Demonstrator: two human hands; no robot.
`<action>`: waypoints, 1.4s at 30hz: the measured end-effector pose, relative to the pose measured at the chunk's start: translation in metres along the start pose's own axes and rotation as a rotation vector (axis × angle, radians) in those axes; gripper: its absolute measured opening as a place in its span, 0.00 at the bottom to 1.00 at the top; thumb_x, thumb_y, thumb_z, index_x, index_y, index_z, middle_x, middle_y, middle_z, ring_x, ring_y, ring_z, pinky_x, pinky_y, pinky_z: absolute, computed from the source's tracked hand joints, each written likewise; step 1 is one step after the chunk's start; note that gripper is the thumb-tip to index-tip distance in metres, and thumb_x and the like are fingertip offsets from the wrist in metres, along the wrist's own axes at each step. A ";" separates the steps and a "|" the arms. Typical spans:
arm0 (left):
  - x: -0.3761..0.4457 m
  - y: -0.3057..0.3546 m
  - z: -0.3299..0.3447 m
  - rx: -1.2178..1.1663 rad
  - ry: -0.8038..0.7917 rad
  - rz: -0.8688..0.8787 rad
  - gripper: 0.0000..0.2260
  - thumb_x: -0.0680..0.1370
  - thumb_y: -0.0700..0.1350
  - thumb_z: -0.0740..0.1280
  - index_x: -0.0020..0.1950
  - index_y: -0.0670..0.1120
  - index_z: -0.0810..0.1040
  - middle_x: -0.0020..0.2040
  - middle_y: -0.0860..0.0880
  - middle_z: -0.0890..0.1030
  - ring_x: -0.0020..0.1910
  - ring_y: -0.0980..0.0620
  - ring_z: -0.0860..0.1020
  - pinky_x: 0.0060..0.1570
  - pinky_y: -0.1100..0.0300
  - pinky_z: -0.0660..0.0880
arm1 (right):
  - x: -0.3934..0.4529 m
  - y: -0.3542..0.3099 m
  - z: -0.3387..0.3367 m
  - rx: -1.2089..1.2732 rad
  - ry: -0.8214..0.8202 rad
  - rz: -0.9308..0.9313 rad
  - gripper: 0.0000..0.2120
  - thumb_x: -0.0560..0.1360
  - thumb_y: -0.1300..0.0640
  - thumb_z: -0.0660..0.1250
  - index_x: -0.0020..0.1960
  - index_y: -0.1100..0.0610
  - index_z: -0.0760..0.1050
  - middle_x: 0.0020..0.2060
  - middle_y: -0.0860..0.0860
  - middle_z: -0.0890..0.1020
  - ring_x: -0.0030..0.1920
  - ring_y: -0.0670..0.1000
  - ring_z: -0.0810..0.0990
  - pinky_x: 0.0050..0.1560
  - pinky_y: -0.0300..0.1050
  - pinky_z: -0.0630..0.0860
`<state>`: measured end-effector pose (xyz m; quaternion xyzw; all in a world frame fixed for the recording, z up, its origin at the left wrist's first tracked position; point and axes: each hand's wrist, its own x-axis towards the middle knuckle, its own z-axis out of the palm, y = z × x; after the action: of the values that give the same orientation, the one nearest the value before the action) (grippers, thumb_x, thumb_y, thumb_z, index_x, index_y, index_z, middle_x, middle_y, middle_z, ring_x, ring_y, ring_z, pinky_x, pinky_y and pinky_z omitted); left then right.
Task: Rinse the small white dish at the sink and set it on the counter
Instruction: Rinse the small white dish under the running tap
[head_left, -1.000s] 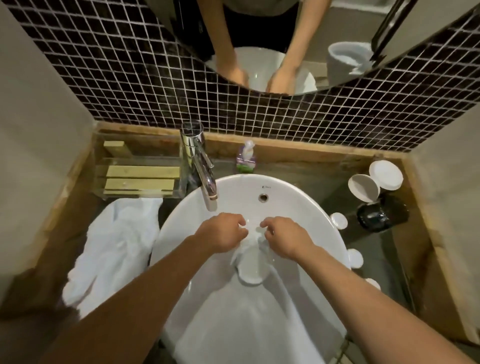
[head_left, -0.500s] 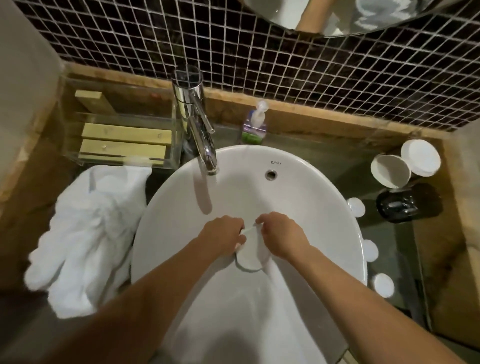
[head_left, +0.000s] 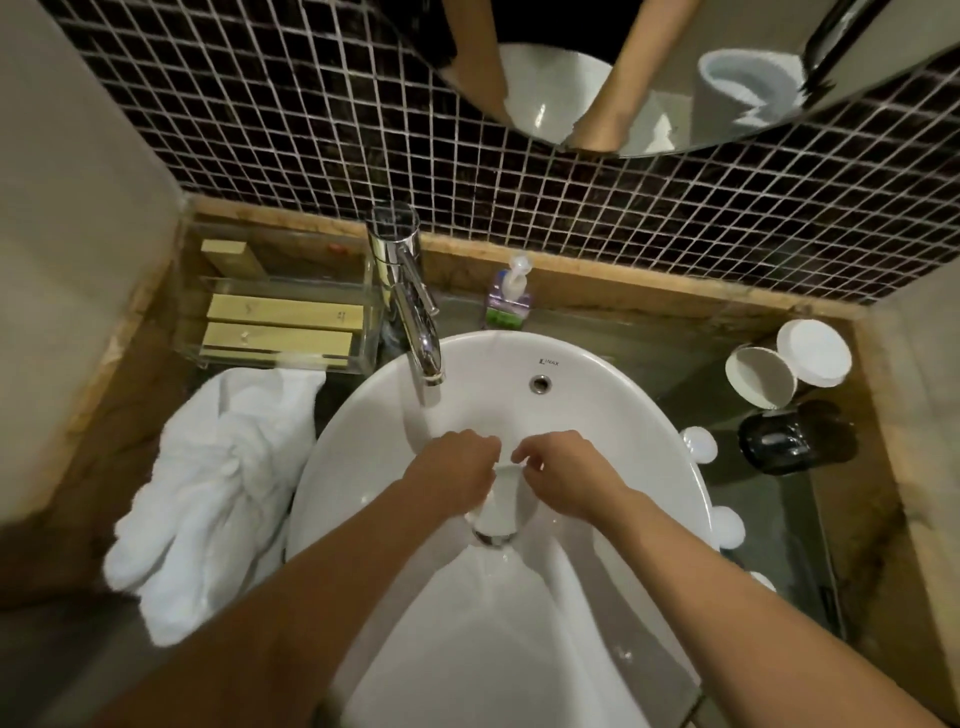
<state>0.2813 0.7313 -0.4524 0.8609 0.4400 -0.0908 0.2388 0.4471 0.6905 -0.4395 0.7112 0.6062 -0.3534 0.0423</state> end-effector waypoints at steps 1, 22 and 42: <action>-0.002 0.001 -0.009 0.045 0.030 0.019 0.07 0.80 0.45 0.59 0.53 0.47 0.75 0.46 0.45 0.79 0.42 0.46 0.77 0.38 0.55 0.68 | -0.001 -0.005 -0.008 -0.028 0.004 -0.030 0.17 0.76 0.60 0.62 0.60 0.47 0.82 0.53 0.47 0.85 0.52 0.50 0.81 0.53 0.46 0.78; -0.093 -0.008 -0.102 0.245 0.250 0.011 0.04 0.77 0.42 0.63 0.51 0.46 0.73 0.43 0.44 0.80 0.41 0.43 0.78 0.34 0.53 0.67 | -0.048 -0.106 -0.067 -0.258 0.103 -0.283 0.07 0.71 0.56 0.67 0.45 0.52 0.69 0.39 0.52 0.77 0.42 0.59 0.78 0.35 0.50 0.73; -0.191 -0.131 -0.076 0.127 0.131 -0.713 0.18 0.77 0.46 0.63 0.66 0.48 0.64 0.62 0.43 0.71 0.57 0.43 0.74 0.52 0.51 0.72 | -0.031 -0.198 -0.046 0.008 -0.082 -0.184 0.04 0.76 0.66 0.67 0.45 0.60 0.73 0.38 0.59 0.82 0.28 0.53 0.85 0.23 0.40 0.76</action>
<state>0.0585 0.6978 -0.3601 0.6705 0.7202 -0.1401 0.1098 0.2908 0.7388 -0.3155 0.6379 0.6652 -0.3868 0.0317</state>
